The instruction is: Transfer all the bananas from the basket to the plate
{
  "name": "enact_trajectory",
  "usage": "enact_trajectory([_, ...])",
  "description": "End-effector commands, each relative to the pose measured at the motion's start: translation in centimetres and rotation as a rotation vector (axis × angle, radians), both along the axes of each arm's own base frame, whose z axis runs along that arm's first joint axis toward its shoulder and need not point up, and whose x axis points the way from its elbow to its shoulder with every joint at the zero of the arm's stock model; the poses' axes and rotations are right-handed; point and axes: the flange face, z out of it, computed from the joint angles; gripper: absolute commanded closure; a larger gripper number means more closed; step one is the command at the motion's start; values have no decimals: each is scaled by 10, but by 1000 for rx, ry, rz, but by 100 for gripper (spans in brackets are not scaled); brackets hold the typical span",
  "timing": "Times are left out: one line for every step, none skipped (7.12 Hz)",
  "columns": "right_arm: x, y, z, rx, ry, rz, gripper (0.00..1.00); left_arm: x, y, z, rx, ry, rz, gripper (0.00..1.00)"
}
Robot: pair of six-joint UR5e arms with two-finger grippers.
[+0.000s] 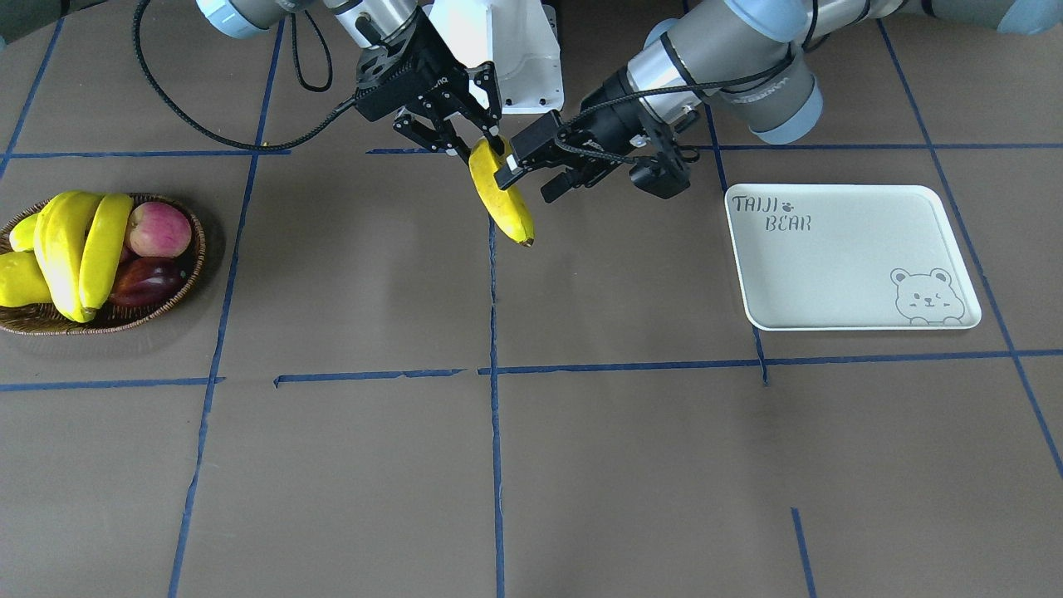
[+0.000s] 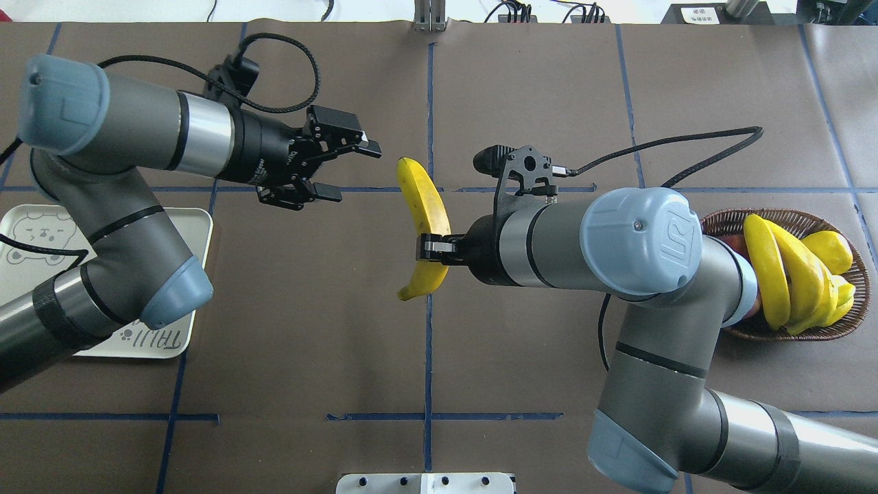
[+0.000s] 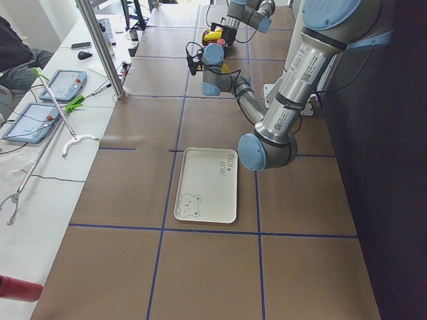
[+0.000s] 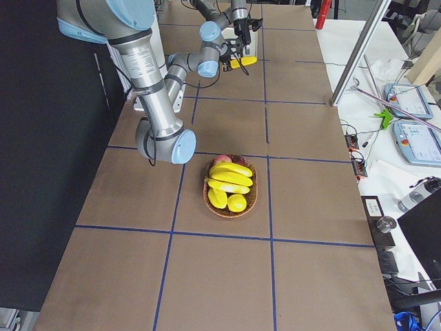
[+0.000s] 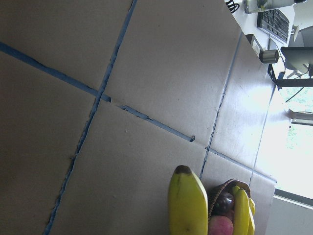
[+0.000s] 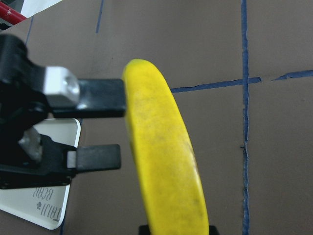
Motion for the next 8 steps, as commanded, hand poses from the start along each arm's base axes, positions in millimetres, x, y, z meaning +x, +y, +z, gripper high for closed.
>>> enact_trajectory([-1,4,-2,6,-15,-9,99,24,11,-8,-2,5,-17,4])
enact_trajectory([-2,14,-6,12,-27,-25,98,24,10,-8,2,3,-18,4])
enact_trajectory([-3,17,-7,12,-29,-32,98,24,11,-8,0,5,-17,28])
enact_trajectory([-3,18,-5,12,-26,-34,98,22,11,-7,10,5,-17,86])
enact_trajectory([-3,18,-4,12,-24,-34,89,20,10,-6,14,2,-21,100])
enact_trajectory([-3,18,-4,12,-24,-34,16,16,6,-6,11,1,-28,100])
enact_trajectory([0,18,-8,14,-33,-32,0,14,5,-6,11,0,-30,100])
enact_trajectory([1,19,-7,6,-36,-30,0,14,5,-7,9,3,-30,100])
